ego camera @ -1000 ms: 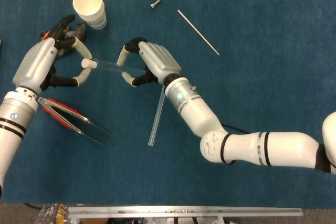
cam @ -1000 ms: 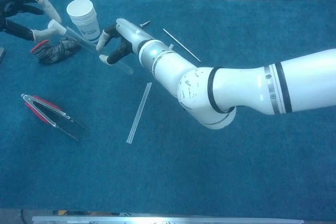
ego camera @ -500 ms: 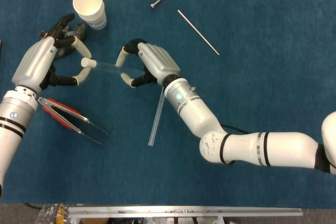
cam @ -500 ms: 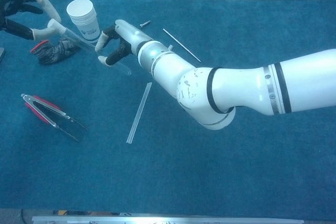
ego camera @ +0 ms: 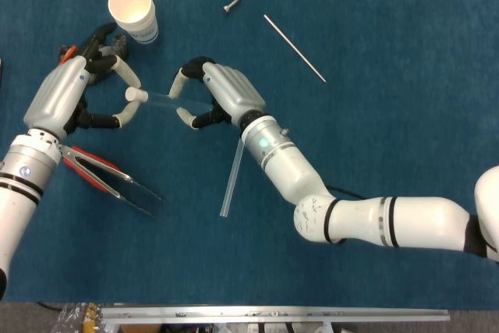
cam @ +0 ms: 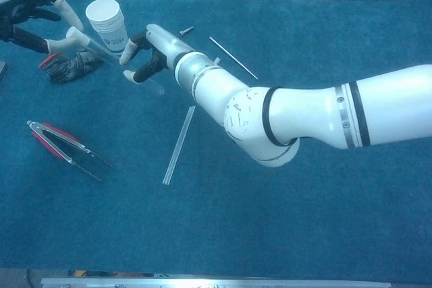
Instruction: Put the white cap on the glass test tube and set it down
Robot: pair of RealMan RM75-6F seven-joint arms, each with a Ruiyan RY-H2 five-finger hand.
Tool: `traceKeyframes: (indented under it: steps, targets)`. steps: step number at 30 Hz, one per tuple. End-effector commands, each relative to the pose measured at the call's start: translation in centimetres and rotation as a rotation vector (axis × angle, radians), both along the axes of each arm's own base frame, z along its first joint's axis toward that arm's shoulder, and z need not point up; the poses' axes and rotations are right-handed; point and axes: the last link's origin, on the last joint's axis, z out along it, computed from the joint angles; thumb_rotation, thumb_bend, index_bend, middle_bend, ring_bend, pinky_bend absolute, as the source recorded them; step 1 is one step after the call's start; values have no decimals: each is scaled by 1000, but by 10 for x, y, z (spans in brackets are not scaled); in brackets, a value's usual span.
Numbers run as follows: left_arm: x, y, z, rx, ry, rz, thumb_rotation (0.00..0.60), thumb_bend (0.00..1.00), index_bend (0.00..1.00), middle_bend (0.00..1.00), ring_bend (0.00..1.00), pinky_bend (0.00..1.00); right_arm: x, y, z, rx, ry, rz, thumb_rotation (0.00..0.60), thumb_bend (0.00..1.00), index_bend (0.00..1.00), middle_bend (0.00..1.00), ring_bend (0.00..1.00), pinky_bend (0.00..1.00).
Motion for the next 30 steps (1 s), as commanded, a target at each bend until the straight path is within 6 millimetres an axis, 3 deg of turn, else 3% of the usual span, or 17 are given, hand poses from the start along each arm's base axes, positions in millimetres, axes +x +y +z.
traceKeyframes:
  steps: [1, 12, 14, 20, 30]
  targets:
    - [1, 0, -1, -1, -3, 0, 600, 340, 502, 10, 0, 18, 1, 0, 0, 2, -5, -3, 600, 334, 681, 324, 127, 244]
    - [0, 0, -3, -7, -1, -1, 600, 340, 499, 8, 0, 19, 1, 0, -2, 3, -5, -4, 600, 334, 682, 324, 127, 244]
    - [-1, 0, -2, -9, 9, -4, 600, 340, 471, 2, 0, 18, -1, 0, -1, 2, 4, -1, 600, 334, 683, 324, 126, 244]
    - [-5, -2, 5, -19, 42, -14, 600, 339, 256, 0, 0, 19, -4, -3, 4, -14, 32, 14, 600, 334, 685, 324, 127, 244]
    - [-16, -5, 22, 17, 162, -68, 600, 338, 201, 0, 0, 18, -19, -6, 19, -48, 161, 89, 600, 334, 685, 324, 127, 244]
